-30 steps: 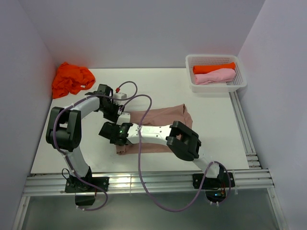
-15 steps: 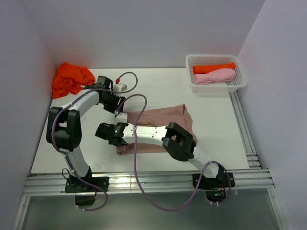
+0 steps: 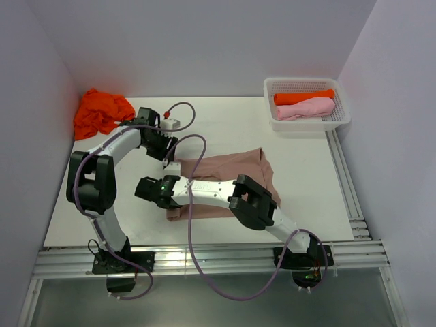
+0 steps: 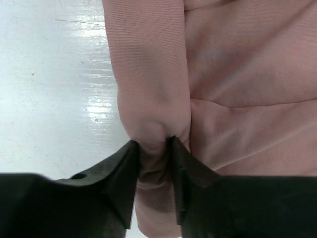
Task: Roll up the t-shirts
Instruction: Roll the tshirt
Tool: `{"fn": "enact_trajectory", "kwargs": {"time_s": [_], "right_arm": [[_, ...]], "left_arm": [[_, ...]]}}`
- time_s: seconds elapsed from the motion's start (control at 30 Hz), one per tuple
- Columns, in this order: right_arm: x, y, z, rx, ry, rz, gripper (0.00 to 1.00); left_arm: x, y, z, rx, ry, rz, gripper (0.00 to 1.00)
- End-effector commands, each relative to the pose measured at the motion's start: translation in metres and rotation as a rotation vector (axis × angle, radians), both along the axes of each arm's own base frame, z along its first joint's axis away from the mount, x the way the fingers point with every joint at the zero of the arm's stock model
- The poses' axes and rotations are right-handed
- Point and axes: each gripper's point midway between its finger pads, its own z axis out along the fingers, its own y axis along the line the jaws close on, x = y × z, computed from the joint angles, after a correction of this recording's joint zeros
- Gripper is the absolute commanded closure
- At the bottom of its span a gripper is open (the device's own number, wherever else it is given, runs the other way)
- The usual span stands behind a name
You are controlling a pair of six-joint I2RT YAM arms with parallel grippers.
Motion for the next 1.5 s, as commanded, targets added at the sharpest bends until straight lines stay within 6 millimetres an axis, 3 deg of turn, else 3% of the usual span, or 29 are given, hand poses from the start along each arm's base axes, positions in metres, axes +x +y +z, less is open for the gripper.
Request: {"fn": "enact_trajectory", "kwargs": {"time_s": [0.0,0.03,0.1,0.13,0.17,0.2,0.23,0.27,0.3,0.33,0.37,0.43,0.47,0.63,0.87,1.23,1.4,1.47], "right_arm": [[-0.023,-0.002,-0.021,-0.014,0.073,0.031,0.64],[-0.024,0.001,-0.026,0.017,0.076,0.038,0.72],[-0.023,0.009,-0.012,0.098,0.068,0.049,0.76],[-0.029,0.002,-0.021,0.102,0.093,0.058,0.78],[-0.022,0.018,-0.002,0.214,0.065,0.062,0.79],[-0.02,0.021,0.003,0.26,0.06,0.065,0.8],[-0.025,0.01,-0.008,0.263,0.073,0.068,0.8],[-0.018,0.027,0.017,0.402,0.054,0.078,0.8],[-0.017,0.028,0.021,0.452,0.053,0.08,0.82],[-0.02,0.017,0.009,0.462,0.071,0.076,0.82],[-0.017,0.03,0.031,0.578,0.052,0.09,0.82],[-0.014,0.021,0.026,0.619,0.065,0.075,0.82],[-0.01,0.026,0.037,0.683,0.049,0.077,0.82],[-0.007,0.024,0.04,0.844,0.075,0.055,0.82],[-0.006,0.021,0.039,0.967,0.1,0.025,0.82],[-0.009,0.01,0.028,1.054,0.134,-0.036,0.76],[-0.005,0.003,0.022,1.029,0.13,-0.065,0.66],[-0.006,-0.005,0.01,0.921,0.139,-0.088,0.6]], "left_arm": [[0.01,-0.003,0.018,-0.048,-0.029,0.008,0.38],[0.009,-0.001,0.019,-0.06,-0.021,0.013,0.38],[0.007,-0.003,0.024,-0.1,-0.016,0.005,0.38],[0.008,0.001,0.026,-0.112,-0.015,0.013,0.38],[0.006,0.002,0.026,-0.12,-0.009,0.013,0.38],[0.005,0.002,0.03,-0.142,-0.01,0.006,0.38],[0.005,0.006,0.031,-0.153,-0.007,0.013,0.38],[0.003,0.007,0.031,-0.159,-0.003,0.01,0.38],[0.001,0.008,0.031,-0.174,0.003,0.006,0.38],[0.0,0.012,0.031,-0.18,0.007,0.013,0.38],[-0.004,0.014,0.028,-0.183,0.017,0.006,0.38],[-0.007,0.018,0.027,-0.194,0.018,0.009,0.38],[-0.011,0.02,0.024,-0.194,0.022,-0.003,0.38],[-0.025,0.018,0.014,-0.227,0.055,-0.025,0.38],[-0.04,0.01,-0.005,-0.289,0.128,-0.032,0.39],[-0.038,0.007,-0.045,-0.195,0.147,0.042,0.43],[-0.039,0.004,-0.053,-0.125,0.122,0.049,0.44],[-0.037,0.007,-0.054,-0.087,0.107,0.059,0.44]]}}
